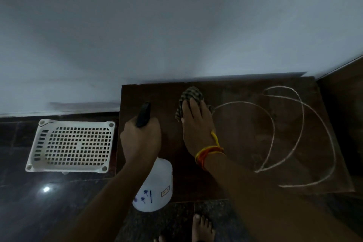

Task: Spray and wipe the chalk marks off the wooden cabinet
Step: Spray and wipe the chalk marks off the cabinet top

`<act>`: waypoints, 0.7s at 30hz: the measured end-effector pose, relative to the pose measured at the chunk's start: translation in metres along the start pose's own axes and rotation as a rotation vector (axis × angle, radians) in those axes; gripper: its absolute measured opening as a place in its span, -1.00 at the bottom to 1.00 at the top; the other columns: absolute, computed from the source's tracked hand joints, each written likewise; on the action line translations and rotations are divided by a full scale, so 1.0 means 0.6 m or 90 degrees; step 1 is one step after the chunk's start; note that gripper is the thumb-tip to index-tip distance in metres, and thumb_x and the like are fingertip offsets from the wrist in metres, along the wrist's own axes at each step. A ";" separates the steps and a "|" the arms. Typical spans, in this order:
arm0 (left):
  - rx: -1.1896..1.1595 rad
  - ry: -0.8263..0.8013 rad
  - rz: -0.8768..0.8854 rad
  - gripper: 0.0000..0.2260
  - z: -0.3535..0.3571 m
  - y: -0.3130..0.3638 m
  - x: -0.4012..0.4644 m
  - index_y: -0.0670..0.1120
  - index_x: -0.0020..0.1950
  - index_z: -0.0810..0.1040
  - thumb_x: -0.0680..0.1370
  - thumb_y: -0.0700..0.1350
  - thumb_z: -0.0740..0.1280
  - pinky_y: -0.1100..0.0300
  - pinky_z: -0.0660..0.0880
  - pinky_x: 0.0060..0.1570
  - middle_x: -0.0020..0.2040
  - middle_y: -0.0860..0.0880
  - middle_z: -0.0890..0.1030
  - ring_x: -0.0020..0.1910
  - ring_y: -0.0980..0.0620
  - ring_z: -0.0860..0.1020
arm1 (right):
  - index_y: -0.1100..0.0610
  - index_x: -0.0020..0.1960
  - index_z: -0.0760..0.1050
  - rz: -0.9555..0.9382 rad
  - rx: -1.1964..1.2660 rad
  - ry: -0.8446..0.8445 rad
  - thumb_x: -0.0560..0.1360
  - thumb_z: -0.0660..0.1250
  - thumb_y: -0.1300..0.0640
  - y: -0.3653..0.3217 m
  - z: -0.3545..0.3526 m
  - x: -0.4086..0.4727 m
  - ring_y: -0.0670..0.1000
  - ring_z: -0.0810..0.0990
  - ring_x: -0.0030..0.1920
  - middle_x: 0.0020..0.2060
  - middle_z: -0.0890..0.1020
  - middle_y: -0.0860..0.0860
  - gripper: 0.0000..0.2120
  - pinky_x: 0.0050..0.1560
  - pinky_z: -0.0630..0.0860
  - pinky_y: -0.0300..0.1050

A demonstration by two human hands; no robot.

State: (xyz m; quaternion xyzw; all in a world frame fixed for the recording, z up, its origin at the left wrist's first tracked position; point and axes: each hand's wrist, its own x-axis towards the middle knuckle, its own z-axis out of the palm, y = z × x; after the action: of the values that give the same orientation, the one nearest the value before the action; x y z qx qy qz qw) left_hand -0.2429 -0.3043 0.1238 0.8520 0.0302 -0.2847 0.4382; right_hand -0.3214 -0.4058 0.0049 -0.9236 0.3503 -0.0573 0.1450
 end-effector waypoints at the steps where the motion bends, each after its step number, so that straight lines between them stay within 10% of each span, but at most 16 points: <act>1: 0.000 -0.001 -0.003 -0.85 -0.001 0.000 -0.002 -0.08 -0.23 0.46 0.55 -0.19 0.28 0.09 0.46 -0.30 -0.35 -0.10 0.51 -0.38 -0.06 0.49 | 0.19 0.40 0.33 -0.005 -0.002 -0.009 0.54 -0.03 0.07 0.002 0.003 -0.002 0.32 0.32 0.37 0.37 0.40 0.17 -0.51 0.35 0.28 0.20; 9: 0.003 0.003 0.025 -0.85 -0.003 -0.014 -0.012 -0.04 -0.21 0.45 0.56 -0.17 0.28 -0.04 0.52 -0.16 -0.30 -0.12 0.54 -0.30 -0.10 0.53 | 0.20 0.43 0.30 -0.003 0.017 -0.010 0.53 0.22 0.15 0.012 -0.003 0.086 0.35 0.26 0.39 0.40 0.34 0.20 -0.52 0.37 0.22 0.24; 21: 0.001 -0.015 0.051 -0.84 -0.035 -0.036 -0.087 -0.06 -0.23 0.45 0.54 -0.20 0.28 0.02 0.48 -0.26 -0.34 -0.10 0.51 -0.33 -0.11 0.50 | 0.14 0.42 0.31 0.006 -0.040 -0.017 0.48 0.34 0.13 -0.025 -0.006 -0.193 0.28 0.33 0.39 0.38 0.40 0.12 -0.47 0.32 0.33 0.18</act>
State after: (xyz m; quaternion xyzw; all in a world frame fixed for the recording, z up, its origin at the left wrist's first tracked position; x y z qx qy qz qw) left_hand -0.2836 -0.2649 0.1443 0.8497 -0.0090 -0.2769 0.4487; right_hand -0.3995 -0.3191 0.0127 -0.9266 0.3546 -0.0336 0.1209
